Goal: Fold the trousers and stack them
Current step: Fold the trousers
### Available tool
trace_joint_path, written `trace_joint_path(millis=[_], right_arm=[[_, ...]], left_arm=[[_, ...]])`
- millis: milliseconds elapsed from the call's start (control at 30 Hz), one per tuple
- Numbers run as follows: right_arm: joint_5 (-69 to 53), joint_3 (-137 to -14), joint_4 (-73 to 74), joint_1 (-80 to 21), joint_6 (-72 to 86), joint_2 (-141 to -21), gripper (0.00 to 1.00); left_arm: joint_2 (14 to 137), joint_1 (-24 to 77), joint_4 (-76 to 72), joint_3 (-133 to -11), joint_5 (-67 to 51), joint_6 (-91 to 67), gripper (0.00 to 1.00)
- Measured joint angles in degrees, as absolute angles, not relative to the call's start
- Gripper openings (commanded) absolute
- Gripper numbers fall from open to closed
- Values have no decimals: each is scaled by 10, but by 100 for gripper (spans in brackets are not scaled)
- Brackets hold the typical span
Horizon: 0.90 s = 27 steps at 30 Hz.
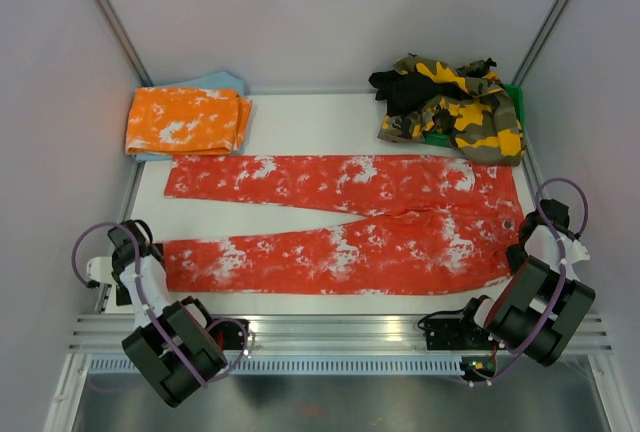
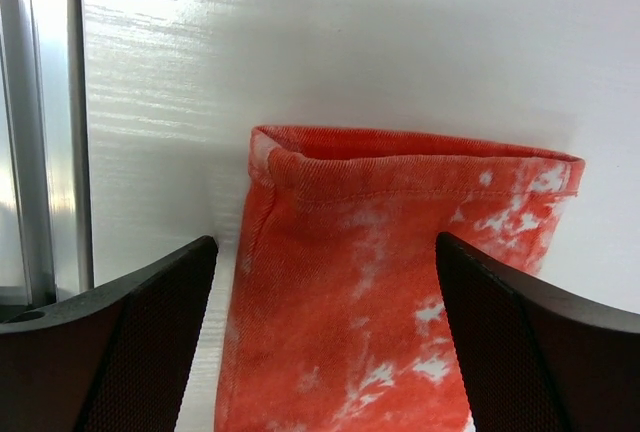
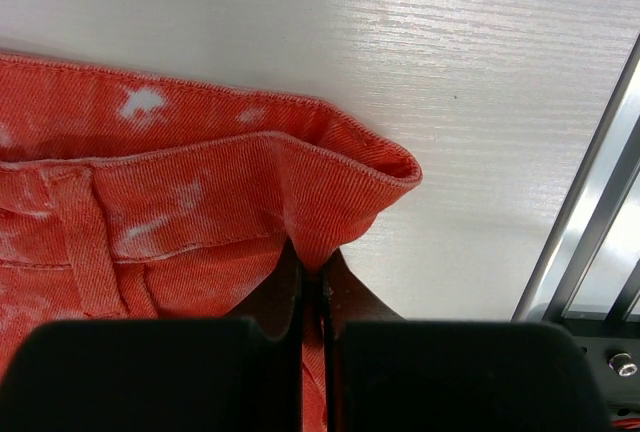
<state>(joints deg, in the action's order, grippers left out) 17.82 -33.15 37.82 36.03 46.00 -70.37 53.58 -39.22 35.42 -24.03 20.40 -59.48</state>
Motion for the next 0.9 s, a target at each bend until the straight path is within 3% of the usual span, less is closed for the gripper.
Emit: trace_joint_path(millis=[67, 133, 167, 200, 300, 333, 367, 433, 700, 900], right_arm=[[178, -332, 378, 360, 460, -704, 0], [179, -332, 378, 360, 460, -704, 0], [179, -332, 378, 360, 460, -704, 0], [179, -332, 378, 360, 460, -704, 0], [179, -332, 379, 360, 460, -704, 0], [179, -332, 379, 360, 460, -704, 0], [179, -332, 379, 360, 460, -704, 0], [179, -332, 379, 360, 460, -703, 0], [177, -338, 389, 360, 462, -702, 0], [168, -370, 443, 359, 467, -671, 0]], left_arm=[[537, -399, 347, -240, 199, -588, 92], [541, -412, 337, -240, 192, -583, 82], [544, -423, 332, -240, 187, -579, 64], [548, -434, 324, -240, 180, -578, 52], [565, -464, 308, -238, 159, -562, 31], [568, -470, 303, -238, 153, -558, 28], [571, -474, 298, -237, 147, -555, 16], [573, -476, 293, -237, 136, -550, 3], [553, -477, 309, -244, 119, -532, 2], [564, -477, 400, -359, 118, -515, 2]])
